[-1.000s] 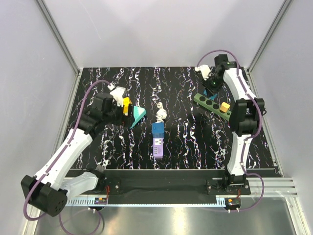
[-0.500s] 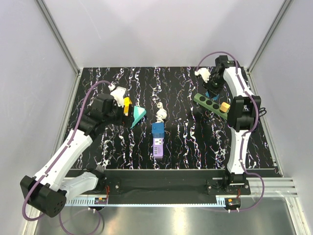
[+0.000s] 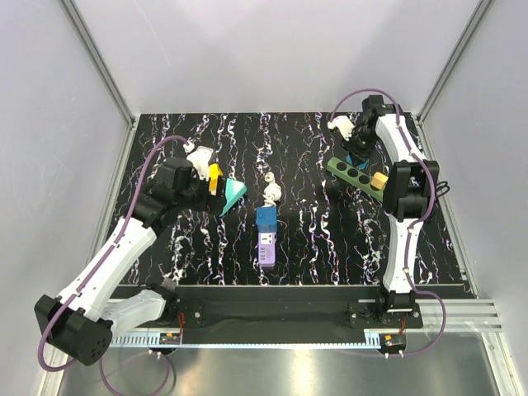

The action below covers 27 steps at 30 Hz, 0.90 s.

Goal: Insert the plug

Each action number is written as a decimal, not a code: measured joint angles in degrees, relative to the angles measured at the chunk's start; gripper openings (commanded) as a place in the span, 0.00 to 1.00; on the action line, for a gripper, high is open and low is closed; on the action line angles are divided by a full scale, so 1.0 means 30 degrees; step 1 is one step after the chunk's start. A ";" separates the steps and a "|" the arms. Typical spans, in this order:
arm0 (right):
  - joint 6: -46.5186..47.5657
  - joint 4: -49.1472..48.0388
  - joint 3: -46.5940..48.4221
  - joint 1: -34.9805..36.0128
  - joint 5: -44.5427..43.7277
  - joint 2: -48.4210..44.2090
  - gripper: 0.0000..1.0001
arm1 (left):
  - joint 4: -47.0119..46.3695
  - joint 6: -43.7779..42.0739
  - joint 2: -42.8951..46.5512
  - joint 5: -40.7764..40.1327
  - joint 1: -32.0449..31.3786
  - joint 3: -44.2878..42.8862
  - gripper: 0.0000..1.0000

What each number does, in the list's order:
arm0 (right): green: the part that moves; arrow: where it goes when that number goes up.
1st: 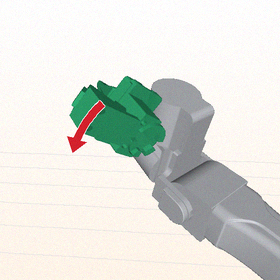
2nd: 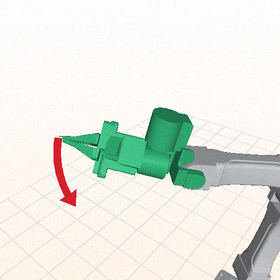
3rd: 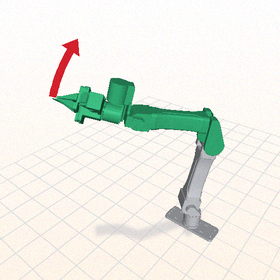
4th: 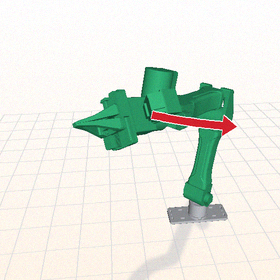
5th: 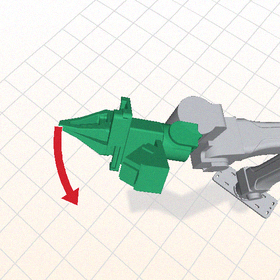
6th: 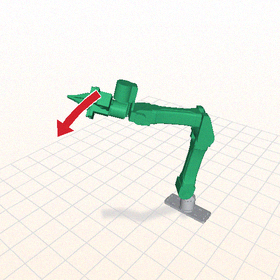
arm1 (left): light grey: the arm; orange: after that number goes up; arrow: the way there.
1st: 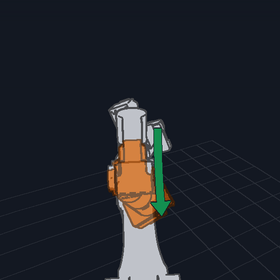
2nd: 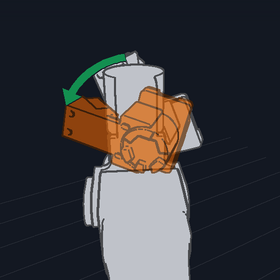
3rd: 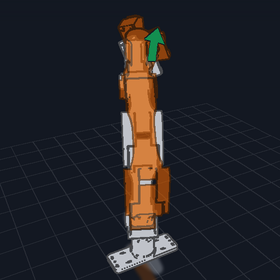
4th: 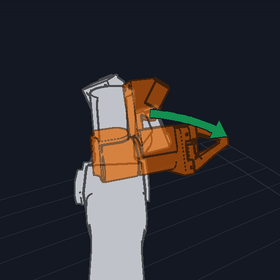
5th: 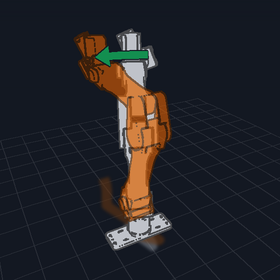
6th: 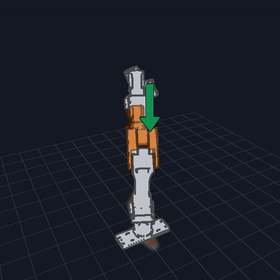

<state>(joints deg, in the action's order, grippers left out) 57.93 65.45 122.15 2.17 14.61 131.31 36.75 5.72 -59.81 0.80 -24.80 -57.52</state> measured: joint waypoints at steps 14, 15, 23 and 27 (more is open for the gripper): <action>0.0182 -0.0925 -0.1399 -0.0131 0.0000 0.0000 0.00 | -0.0007 -0.0058 0.0000 0.0000 0.0000 0.0000 0.99; 0.0189 -0.0976 -0.1428 -0.0138 0.0000 0.0000 0.00 | 0.0000 -0.0058 0.0000 0.0000 0.0000 0.0000 0.99; 0.0182 -0.1501 -0.1887 -0.0160 0.0015 -0.0160 0.00 | 0.0000 -0.0058 0.0000 0.0000 0.0000 0.0000 0.99; 0.0138 -0.2623 -0.3169 -0.0160 0.0022 -0.0678 0.00 | 0.0000 -0.0066 0.0000 -0.0007 0.0000 0.0000 0.99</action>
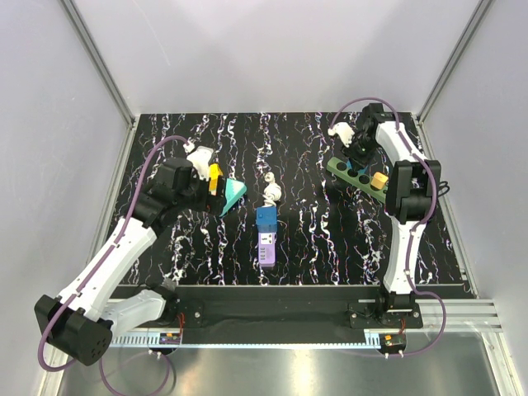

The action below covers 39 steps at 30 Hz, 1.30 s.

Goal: Insert the plug

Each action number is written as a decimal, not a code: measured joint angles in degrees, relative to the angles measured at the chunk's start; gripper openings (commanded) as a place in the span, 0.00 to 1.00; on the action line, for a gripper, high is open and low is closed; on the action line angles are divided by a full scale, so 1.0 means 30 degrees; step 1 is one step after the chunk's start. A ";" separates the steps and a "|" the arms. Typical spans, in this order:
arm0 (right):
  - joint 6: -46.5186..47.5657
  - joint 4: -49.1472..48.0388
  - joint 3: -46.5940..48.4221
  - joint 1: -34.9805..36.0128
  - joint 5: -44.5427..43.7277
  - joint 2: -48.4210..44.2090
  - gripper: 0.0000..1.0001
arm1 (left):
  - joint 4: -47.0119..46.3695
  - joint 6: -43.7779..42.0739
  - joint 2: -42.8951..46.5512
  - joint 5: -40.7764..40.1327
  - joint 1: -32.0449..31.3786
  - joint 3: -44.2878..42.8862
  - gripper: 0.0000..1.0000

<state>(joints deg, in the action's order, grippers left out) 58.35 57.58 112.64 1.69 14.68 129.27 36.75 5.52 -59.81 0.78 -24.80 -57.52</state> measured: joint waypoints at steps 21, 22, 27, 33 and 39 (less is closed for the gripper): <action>-0.0095 -0.1209 -0.1297 -0.0211 0.0845 -0.0590 0.00 | 0.0000 -0.0022 0.0000 -0.0277 0.0000 0.0000 0.99; -0.0095 -0.1107 -0.1202 -0.0211 0.0845 -0.0488 0.00 | 0.0007 -0.0022 0.0000 -0.0277 0.0000 0.0000 0.99; -0.0117 -0.1100 -0.1129 -0.0197 0.0962 -0.0124 0.00 | 0.0007 -0.0036 0.0000 -0.0342 0.0000 0.0000 0.99; -0.0175 -0.1100 -0.1137 -0.0197 0.0911 -0.0124 0.00 | 0.0007 -0.0036 0.0007 -0.0423 0.0000 0.0000 0.99; -0.0612 -0.1246 -0.1137 -0.0211 0.0838 -0.0124 0.16 | 0.0015 -0.0051 0.0066 -0.0495 0.0000 0.0000 0.99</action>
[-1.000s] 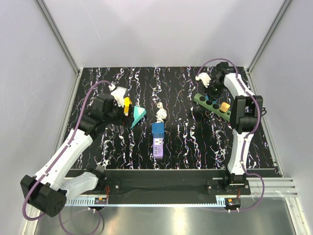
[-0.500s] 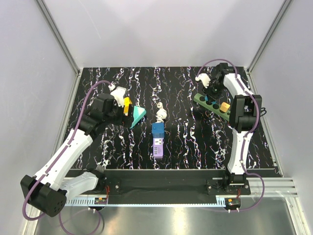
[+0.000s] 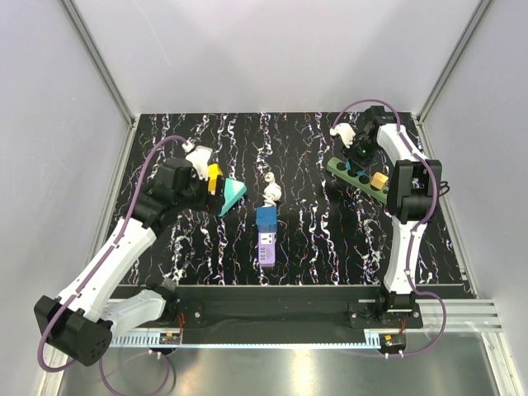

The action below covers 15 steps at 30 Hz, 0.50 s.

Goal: Insert the plug

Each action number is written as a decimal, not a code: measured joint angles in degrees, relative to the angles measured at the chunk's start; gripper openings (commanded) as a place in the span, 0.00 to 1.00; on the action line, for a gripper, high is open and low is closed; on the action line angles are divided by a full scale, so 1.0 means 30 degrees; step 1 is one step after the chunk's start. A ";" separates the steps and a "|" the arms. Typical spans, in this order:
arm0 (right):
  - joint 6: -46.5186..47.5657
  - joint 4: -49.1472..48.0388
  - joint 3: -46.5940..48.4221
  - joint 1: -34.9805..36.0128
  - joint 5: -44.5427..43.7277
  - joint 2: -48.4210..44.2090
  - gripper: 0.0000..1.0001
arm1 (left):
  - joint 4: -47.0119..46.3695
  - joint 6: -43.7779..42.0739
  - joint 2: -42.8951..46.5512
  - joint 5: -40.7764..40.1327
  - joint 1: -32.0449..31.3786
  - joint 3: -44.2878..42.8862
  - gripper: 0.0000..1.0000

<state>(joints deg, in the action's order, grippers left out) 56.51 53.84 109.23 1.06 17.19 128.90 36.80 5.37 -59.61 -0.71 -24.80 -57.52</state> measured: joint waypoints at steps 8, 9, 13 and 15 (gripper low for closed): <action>-0.0561 -0.0087 0.0109 0.0000 -0.0022 -0.0029 0.49 | 0.0000 0.0000 0.0051 -0.0255 0.0000 0.0000 0.99; -0.0670 -0.0073 0.0124 0.0000 -0.0015 -0.0029 0.58 | 0.0000 0.0000 0.0051 -0.0284 0.0000 0.0000 0.99; -0.0947 0.0036 0.0197 -0.0022 -0.0022 -0.0029 1.00 | 0.0000 -0.0138 0.0058 -0.0284 0.0000 0.0000 0.99; -0.1100 0.0175 0.0284 -0.0015 0.0000 -0.0036 1.00 | 0.0000 -0.0197 0.0109 -0.0284 0.0000 0.0007 0.99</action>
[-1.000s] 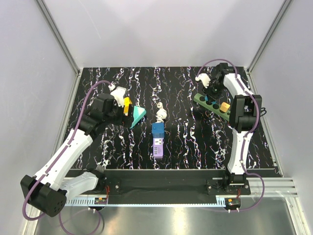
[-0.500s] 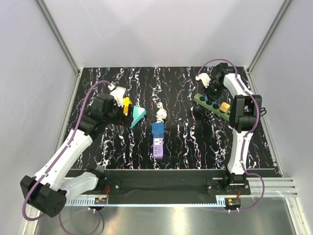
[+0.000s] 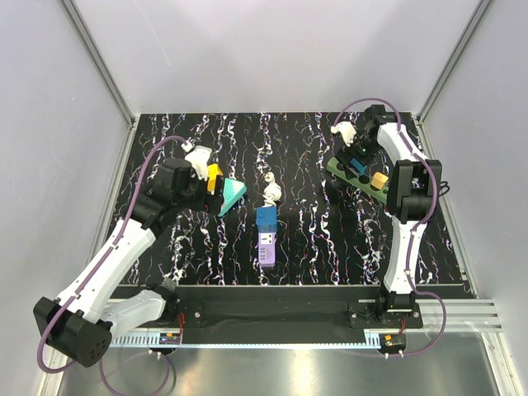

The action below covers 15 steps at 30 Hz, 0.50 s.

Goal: Insert the plug

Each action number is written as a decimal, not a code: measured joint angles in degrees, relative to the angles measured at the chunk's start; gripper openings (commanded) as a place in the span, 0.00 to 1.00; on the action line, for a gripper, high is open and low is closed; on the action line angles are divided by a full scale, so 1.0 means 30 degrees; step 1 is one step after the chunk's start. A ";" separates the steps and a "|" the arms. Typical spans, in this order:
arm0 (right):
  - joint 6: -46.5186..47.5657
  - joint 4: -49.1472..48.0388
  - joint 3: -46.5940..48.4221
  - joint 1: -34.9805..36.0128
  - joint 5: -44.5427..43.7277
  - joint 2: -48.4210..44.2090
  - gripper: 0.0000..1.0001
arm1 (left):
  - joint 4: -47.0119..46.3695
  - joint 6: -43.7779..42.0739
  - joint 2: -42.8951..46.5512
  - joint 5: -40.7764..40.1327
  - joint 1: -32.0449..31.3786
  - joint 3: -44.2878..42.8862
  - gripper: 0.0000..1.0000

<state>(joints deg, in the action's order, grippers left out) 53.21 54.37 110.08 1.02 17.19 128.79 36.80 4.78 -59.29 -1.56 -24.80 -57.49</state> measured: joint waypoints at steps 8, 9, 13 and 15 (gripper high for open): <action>-0.0991 0.0182 0.0131 0.0124 0.0102 -0.1537 1.00 | 0.0000 -0.0015 0.0255 -0.0160 0.0000 0.0000 0.99; -0.1239 0.0189 0.0160 0.0182 0.0087 -0.1902 1.00 | -0.0007 -0.0007 0.0277 -0.0189 0.0000 0.0000 0.99; -0.3228 0.0153 0.1071 0.0998 -0.0736 -0.3708 1.00 | -0.0015 0.0000 0.0386 -0.0204 0.0000 0.0000 0.99; -0.4495 -0.0248 0.1129 0.1763 -0.1705 -0.4758 1.00 | -0.0109 -0.0007 0.0546 -0.0051 0.0000 0.0044 0.99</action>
<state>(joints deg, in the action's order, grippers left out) 39.72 53.63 113.47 6.31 12.08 114.52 36.47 4.75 -57.65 -1.72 -24.80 -57.36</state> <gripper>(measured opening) 0.994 0.987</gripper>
